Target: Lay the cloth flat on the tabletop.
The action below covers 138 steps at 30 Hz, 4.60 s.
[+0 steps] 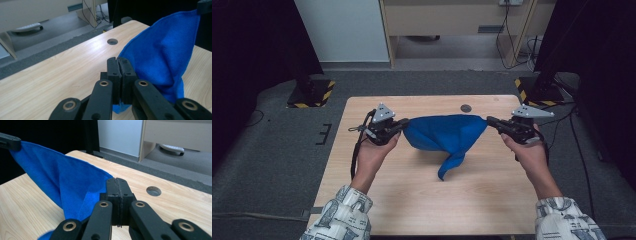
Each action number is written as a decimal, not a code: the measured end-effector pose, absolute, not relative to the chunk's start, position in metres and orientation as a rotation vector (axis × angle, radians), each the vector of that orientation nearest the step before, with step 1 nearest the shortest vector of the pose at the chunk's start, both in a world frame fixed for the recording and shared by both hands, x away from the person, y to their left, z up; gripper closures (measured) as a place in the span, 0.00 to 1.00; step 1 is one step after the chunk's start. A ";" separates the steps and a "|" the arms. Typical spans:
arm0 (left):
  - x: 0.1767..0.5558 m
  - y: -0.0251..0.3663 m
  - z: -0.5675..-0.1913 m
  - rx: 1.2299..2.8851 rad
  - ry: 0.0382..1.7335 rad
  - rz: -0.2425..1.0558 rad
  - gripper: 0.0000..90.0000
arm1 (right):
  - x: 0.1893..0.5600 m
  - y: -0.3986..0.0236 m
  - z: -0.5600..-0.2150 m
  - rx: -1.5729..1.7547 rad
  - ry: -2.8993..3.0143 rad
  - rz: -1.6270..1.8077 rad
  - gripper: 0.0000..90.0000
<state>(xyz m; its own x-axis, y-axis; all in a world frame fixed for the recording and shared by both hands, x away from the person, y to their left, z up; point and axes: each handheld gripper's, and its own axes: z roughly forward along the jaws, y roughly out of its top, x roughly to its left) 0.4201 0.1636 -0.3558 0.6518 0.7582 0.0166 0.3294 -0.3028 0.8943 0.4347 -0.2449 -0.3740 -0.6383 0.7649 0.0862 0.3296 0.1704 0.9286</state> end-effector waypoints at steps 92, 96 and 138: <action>0.404 0.176 -0.333 1.907 0.788 0.476 0.96 | 0.398 -0.255 -0.323 0.902 2.053 1.458 1.00; 0.431 0.174 -0.366 1.935 0.857 0.456 0.96 | 0.422 -0.249 -0.347 0.962 2.086 1.413 1.00; 0.478 0.158 -0.424 1.979 0.945 0.460 1.00 | 0.510 -0.249 -0.419 1.185 2.174 1.162 1.00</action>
<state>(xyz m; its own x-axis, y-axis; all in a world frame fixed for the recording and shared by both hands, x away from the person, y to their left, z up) 0.4778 0.1580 -0.4240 0.6433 0.7647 -0.0372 0.4431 -0.3323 0.8326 0.5099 -0.2486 -0.4190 -0.5583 0.8287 0.0388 0.4924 0.2933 0.8195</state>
